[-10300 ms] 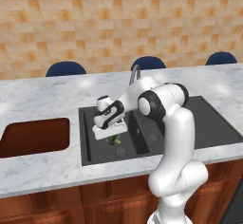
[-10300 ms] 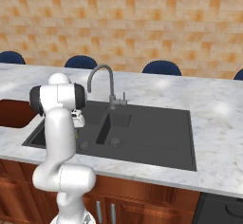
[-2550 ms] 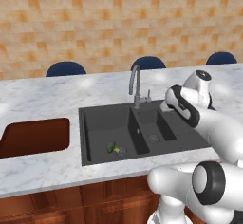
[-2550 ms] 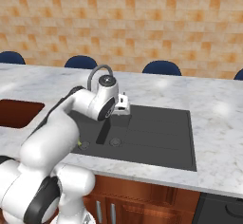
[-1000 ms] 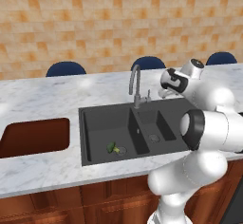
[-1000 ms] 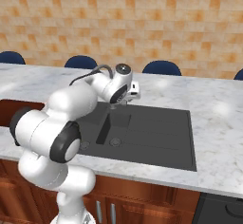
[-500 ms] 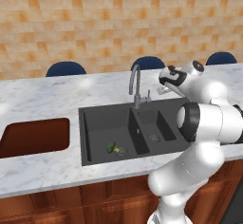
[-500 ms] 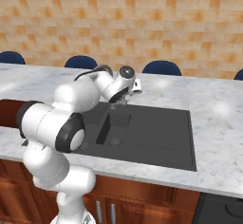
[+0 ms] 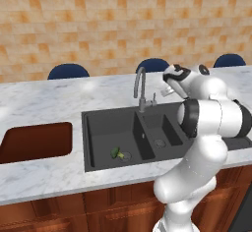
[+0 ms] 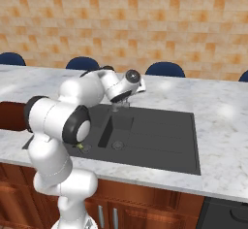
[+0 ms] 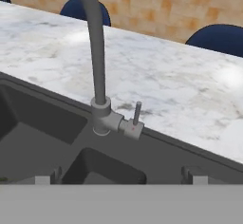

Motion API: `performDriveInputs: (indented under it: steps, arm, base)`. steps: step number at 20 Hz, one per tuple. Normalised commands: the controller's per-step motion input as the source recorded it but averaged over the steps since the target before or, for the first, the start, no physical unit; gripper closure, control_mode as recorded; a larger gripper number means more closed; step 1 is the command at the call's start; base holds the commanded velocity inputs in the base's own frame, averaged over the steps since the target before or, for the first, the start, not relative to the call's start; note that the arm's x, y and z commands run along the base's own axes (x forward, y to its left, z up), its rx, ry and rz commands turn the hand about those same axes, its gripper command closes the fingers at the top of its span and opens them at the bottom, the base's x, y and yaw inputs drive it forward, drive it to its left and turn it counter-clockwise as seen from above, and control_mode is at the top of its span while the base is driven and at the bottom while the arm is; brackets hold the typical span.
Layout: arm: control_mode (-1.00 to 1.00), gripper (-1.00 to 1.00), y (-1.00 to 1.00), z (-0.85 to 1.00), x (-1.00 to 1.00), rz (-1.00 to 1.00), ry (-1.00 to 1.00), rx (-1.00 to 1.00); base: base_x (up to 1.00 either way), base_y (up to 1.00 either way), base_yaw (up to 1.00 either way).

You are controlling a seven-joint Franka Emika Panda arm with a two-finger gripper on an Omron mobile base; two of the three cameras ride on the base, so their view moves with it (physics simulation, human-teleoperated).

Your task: Pick up all produce items and place them in the sink. Turn on the sink faucet to wash them. Then turn the sink off and put them in the tray.

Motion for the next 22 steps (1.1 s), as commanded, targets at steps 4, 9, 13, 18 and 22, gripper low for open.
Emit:
performDriveInputs:
  steps: [4,9,13,18,22]
  arm:
    - [-1.00,-1.00,-0.05,0.00,0.16,0.05,-0.02,0.00]
    - [-1.00,-1.00,-0.12,0.00,0.14,0.01,0.00,0.00]
    - [-1.00,-1.00,-0.09,0.00,0.23,0.01,0.00,0.00]
    - [-1.00,-1.00,0.00,0.00,0.27,0.01,0.00,0.00]
    - [-1.00,-1.00,0.00,0.00,0.27,0.00,0.00,0.00]
  base:
    - [0.00,0.00,0.00]
    - [0.00,0.00,0.00]
    - [0.00,0.00,0.00]
    - [0.00,0.00,0.00]
    - [0.00,0.00,0.00]
